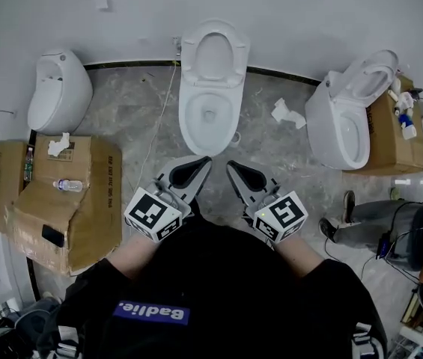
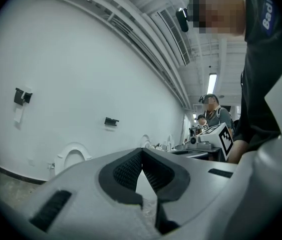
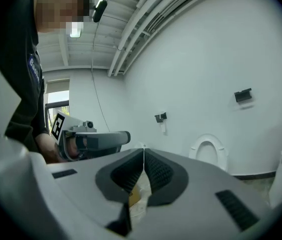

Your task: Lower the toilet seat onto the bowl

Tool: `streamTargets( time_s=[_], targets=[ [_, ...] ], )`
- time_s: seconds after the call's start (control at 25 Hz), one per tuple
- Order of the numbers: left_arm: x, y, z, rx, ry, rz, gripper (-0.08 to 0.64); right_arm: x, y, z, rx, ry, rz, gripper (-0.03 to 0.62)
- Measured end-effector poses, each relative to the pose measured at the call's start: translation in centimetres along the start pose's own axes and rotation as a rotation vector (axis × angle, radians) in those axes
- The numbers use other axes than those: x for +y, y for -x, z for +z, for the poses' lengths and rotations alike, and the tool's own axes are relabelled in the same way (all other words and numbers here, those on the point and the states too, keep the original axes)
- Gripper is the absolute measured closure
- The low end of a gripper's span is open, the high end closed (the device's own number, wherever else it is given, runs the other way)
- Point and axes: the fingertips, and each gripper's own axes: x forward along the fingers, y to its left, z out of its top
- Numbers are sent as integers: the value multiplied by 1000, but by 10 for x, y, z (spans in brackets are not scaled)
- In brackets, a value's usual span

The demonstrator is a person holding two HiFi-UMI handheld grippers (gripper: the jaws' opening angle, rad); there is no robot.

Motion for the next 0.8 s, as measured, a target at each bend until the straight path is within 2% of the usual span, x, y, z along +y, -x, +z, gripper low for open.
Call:
streamTargets(
  time_s=[0.2, 0.48, 0.64, 0.8],
  targets=[
    [70, -13, 11, 17, 2, -7, 542, -24, -54, 9, 2, -34, -26, 563],
    [147, -28, 33, 22, -23, -41, 543, -58, -115, 22, 8, -59, -88, 563],
    [176, -38, 42, 24, -30, -67, 543, -72, -137, 28, 16, -73, -116, 563],
    [188, -51, 43, 31, -13, -77, 541, -84, -143, 30, 27, -85, -119, 563]
  ],
)
